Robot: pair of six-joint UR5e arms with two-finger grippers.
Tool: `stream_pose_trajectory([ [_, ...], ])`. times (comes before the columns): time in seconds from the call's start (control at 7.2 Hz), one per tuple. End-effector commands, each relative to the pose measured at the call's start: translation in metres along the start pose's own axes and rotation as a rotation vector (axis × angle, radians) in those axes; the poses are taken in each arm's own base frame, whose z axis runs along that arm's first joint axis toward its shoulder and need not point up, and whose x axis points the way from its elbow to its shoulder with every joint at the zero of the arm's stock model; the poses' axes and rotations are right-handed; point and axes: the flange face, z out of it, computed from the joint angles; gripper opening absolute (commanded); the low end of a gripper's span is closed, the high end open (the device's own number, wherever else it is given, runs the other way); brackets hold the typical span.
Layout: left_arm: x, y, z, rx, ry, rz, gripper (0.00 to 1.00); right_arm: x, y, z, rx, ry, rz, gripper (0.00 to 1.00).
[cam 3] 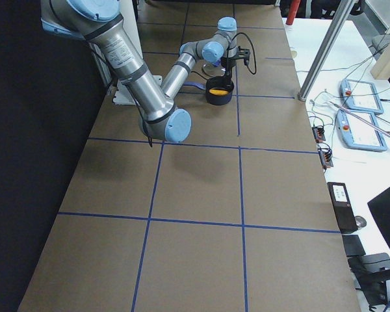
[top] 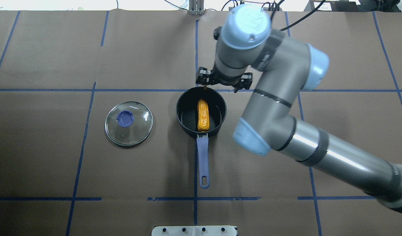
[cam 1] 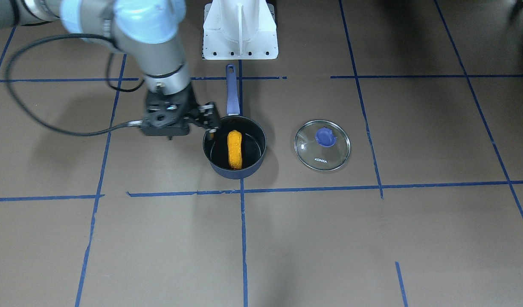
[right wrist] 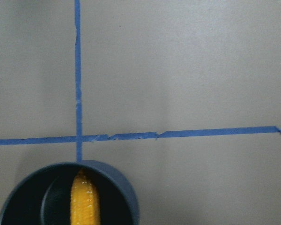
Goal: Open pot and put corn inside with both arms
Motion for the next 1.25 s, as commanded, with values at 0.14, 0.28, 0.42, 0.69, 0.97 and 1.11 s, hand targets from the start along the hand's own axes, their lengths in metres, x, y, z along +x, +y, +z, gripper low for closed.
stream_pose_trajectory([
  [0.14,0.005,-0.003,0.004,0.014,0.0,-0.049,1.0,0.212,-0.061,-0.035,-0.064,0.008,-0.149,1.0],
  [0.28,0.004,-0.001,0.005,0.05,-0.003,-0.009,1.0,0.281,-0.065,-0.037,-0.084,0.025,-0.214,1.0],
  [0.42,0.002,0.005,0.007,0.091,-0.008,0.023,1.0,0.349,-0.059,-0.04,-0.108,0.031,-0.249,1.0],
  [0.69,0.002,0.005,0.008,0.096,-0.013,0.036,1.0,0.48,-0.04,-0.04,-0.15,0.06,-0.28,1.0],
  [0.97,-0.001,0.013,0.013,0.087,-0.013,0.026,1.0,0.573,-0.008,-0.047,-0.168,0.074,-0.236,1.0],
  [1.11,-0.002,0.014,0.014,0.084,-0.013,0.023,1.0,0.575,-0.008,-0.047,-0.169,0.079,-0.249,1.0],
])
